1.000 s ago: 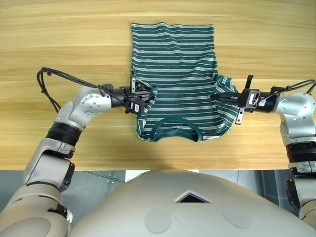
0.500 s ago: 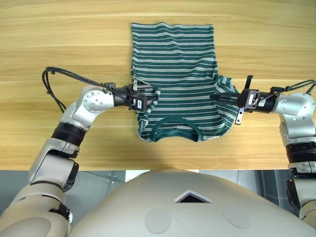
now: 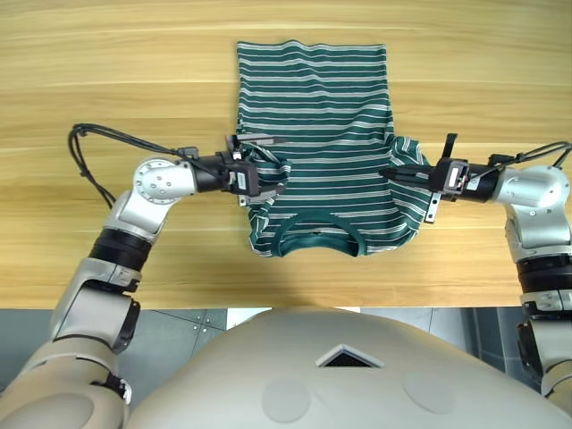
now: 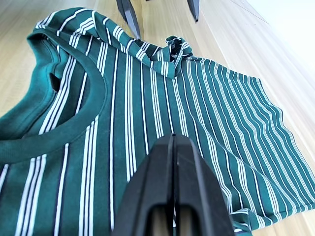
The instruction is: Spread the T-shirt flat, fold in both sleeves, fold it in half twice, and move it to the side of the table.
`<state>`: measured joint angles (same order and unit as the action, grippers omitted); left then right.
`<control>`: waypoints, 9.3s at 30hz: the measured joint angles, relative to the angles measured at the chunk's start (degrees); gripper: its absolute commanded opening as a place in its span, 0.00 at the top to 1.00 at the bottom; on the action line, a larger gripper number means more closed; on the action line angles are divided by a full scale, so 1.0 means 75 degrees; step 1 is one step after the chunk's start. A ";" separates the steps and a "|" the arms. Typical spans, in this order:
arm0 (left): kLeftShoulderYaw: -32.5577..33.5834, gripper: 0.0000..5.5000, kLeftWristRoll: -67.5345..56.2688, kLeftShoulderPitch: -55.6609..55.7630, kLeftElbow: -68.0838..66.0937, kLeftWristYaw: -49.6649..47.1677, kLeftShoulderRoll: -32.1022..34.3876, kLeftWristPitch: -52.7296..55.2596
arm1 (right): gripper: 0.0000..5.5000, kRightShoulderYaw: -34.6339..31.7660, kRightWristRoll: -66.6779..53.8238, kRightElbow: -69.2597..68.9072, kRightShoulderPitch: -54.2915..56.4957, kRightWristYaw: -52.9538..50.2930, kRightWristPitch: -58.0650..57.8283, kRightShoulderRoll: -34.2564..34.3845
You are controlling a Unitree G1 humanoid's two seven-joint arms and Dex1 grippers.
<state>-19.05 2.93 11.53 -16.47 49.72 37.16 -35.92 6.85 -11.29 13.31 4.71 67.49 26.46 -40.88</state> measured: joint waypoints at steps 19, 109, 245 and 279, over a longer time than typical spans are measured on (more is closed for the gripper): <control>0.0143 0.02 -0.0297 -0.0972 0.0253 0.0624 0.0451 -0.0298 | 1.00 0.0006 -0.0047 -0.0186 0.0006 -0.0008 -0.0159 -0.0003; -0.0051 0.02 -0.0121 -0.0916 0.0062 0.0617 -0.0046 -0.0199 | 1.00 0.0207 0.3182 0.1836 -0.0527 -0.3803 0.0366 -0.1213; -0.1238 0.82 -0.0727 -0.1453 -0.0280 0.2328 0.0809 -0.1199 | 1.00 0.0954 0.0854 -0.1469 -0.2647 -0.0828 -0.0208 -0.0892; -0.0230 1.00 -0.3622 -0.2730 0.2718 0.3222 0.2527 -0.1026 | 1.00 0.0113 -0.1381 -0.3433 -0.3699 0.0771 0.0022 -0.1831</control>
<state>-20.77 -24.23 -8.94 3.92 73.88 56.11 -43.61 7.70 -21.65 -12.44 -23.03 73.27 26.63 -54.61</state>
